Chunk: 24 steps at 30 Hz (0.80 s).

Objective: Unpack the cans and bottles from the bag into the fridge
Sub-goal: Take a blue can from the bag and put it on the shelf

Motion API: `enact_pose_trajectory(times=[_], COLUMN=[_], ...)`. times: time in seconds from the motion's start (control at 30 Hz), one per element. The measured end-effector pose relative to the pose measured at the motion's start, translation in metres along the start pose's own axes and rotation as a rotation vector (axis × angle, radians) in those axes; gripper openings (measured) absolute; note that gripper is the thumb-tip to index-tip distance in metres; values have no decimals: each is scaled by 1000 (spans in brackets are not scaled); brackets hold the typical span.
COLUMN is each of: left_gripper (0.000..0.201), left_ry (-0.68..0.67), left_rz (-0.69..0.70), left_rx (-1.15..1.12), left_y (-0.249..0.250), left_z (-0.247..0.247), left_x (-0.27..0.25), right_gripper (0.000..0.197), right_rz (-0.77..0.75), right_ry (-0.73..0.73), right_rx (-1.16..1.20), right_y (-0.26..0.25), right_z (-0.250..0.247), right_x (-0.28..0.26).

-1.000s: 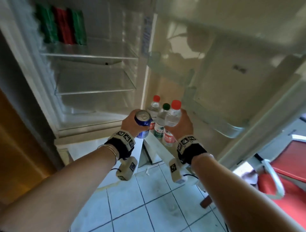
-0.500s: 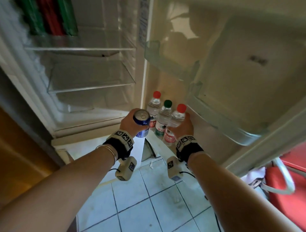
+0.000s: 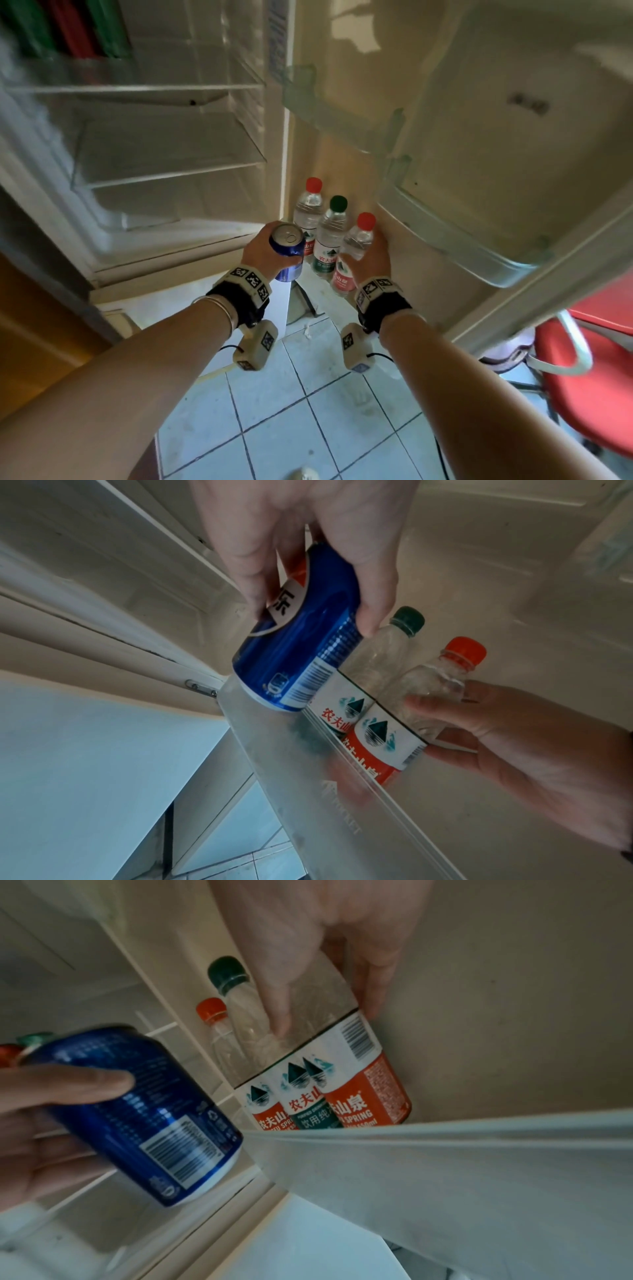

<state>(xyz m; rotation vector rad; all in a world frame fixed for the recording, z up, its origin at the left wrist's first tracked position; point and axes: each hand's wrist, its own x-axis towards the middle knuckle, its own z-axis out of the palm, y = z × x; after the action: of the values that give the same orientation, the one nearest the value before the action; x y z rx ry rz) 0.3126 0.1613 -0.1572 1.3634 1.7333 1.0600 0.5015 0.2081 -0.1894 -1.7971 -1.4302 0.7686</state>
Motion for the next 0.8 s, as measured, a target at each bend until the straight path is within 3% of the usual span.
enact_pose_trajectory(times=[0.1, 0.23, 0.4, 0.63, 0.8], left_gripper=[70, 69, 67, 68, 72], left_ry=[2, 15, 29, 118, 201], left_rz=[24, 41, 37, 36, 4], left_rx=[-10, -41, -66, -45, -1], left_y=[0, 0, 0, -5, 1], left_z=[-3, -12, -36, -103, -165], left_x=[-2, -6, -14, -12, 5], right_gripper=[84, 69, 56, 51, 51], right_rz=[-53, -190, -379, -490, -583], right_ry=[47, 128, -46, -300, -384], right_rx=[-37, -154, -441, -575, -591], right_y=[-15, -43, -83, -146, -195], right_z=[-12, -30, -14, 31, 65], right_x=[-14, -36, -62, -67, -57])
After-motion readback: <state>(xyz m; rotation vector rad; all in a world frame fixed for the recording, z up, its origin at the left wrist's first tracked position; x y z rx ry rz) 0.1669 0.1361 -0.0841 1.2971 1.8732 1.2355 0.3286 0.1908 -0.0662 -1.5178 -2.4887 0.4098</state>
